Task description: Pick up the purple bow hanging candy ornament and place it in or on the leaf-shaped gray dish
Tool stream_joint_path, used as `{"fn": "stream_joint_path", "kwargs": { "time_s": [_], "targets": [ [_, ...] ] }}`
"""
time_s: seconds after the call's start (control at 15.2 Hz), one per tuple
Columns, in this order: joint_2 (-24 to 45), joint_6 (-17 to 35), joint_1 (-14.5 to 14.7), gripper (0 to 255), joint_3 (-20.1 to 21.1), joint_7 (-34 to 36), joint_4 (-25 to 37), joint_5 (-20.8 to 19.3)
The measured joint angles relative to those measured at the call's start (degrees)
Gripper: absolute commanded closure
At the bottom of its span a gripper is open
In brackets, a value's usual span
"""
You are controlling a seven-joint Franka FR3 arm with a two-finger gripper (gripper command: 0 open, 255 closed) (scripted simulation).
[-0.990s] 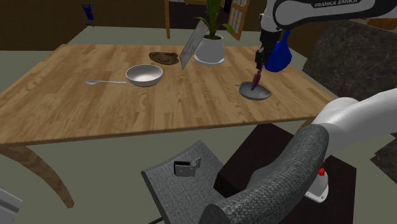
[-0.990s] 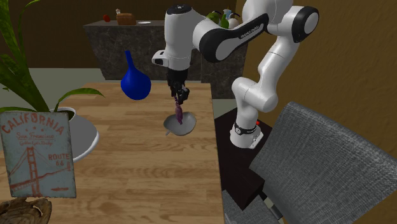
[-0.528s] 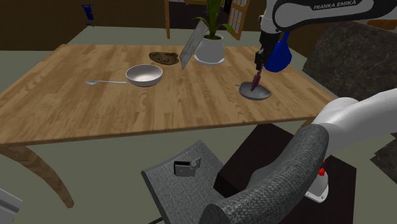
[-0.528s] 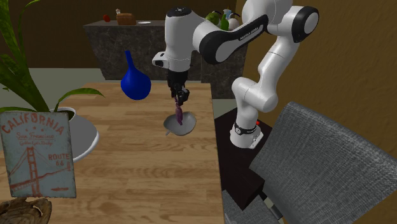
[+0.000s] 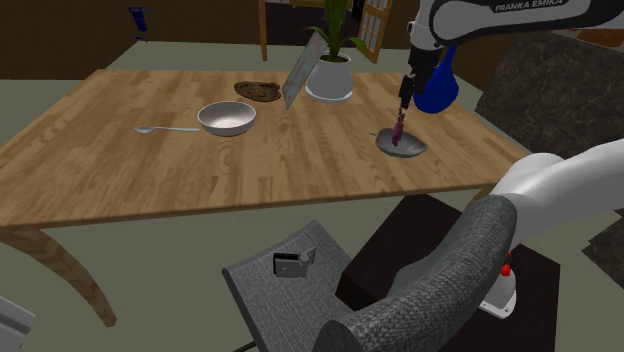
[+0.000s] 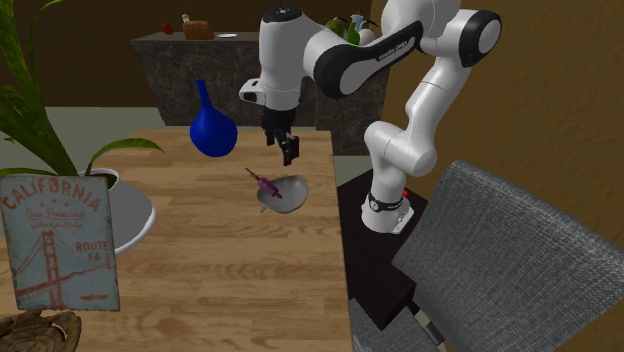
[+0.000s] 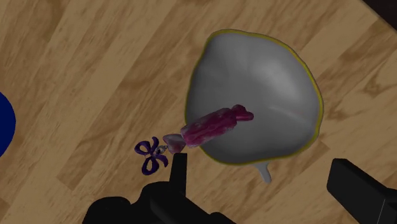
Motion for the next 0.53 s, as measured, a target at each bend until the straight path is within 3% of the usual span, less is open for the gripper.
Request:
{"fn": "stream_joint_path", "kwargs": {
  "time_s": [0.26,0.53],
  "targets": [
    [0.0,-5.3,0.5,0,1.1,-0.3,5.2,1.0],
    [0.0,-6.2,0.5,0,1.3,-0.3,6.1,1.1]
  ]
}}
